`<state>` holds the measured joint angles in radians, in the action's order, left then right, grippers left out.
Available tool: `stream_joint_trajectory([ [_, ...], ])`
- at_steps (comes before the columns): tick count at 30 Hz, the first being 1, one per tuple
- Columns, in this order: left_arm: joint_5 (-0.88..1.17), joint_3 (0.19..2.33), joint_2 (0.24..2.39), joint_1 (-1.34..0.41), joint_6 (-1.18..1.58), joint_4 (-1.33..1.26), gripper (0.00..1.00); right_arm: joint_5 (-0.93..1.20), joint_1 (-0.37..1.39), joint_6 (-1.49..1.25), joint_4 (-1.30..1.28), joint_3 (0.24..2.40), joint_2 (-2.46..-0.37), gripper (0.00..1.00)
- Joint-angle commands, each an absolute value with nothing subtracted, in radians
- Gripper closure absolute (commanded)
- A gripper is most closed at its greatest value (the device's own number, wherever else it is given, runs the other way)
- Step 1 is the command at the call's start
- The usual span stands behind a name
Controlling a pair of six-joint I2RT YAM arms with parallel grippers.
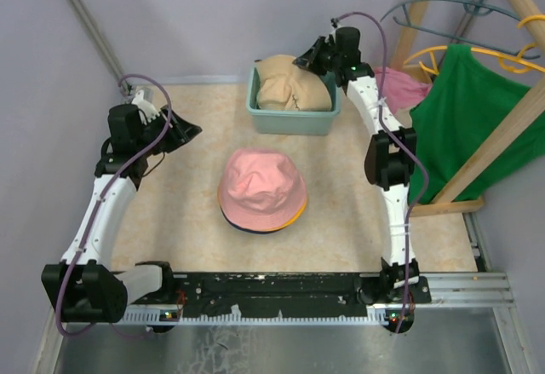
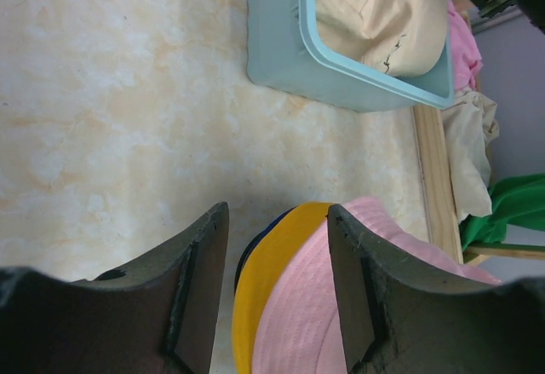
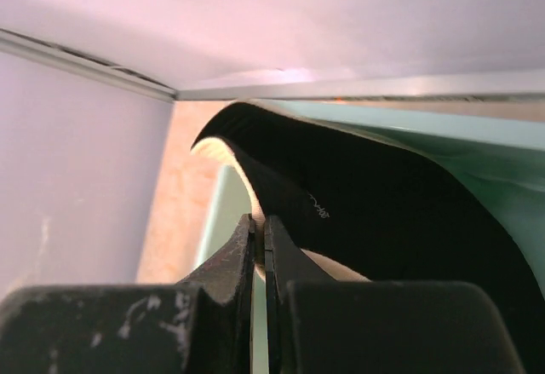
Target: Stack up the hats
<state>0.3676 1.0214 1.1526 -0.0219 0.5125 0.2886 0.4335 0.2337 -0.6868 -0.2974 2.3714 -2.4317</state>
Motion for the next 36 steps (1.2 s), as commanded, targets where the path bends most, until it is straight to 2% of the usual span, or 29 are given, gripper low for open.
stream_joint_trajectory([
  [1,0.435,1.046,1.141,-0.016,0.545,0.232,0.44,0.494,0.244,-0.78,-0.146,2.342,-2.27,1.0],
  [7,0.555,1.095,1.158,-0.016,0.625,0.125,0.42,0.53,0.248,-0.903,-0.058,2.36,-2.23,1.0],
  [13,0.626,1.121,1.201,-0.016,0.813,-0.048,0.34,0.539,0.25,-0.976,-0.054,2.466,-2.232,1.0],
  [16,0.663,1.079,1.236,-0.016,0.994,-0.232,0.31,0.552,0.25,-1.02,-0.035,2.48,-2.221,1.0],
  [22,0.711,0.996,1.368,-0.018,1.366,-0.611,0.3,0.582,0.252,-1.105,0.023,2.488,-2.178,1.0],
  [26,0.724,1.015,1.474,-0.04,1.564,-0.816,0.3,0.595,0.258,-1.146,0.049,2.488,-2.155,1.0],
  [36,0.669,1.144,1.609,-0.166,1.607,-0.822,0.26,0.576,0.28,-1.181,0.063,2.491,-2.115,1.0],
])
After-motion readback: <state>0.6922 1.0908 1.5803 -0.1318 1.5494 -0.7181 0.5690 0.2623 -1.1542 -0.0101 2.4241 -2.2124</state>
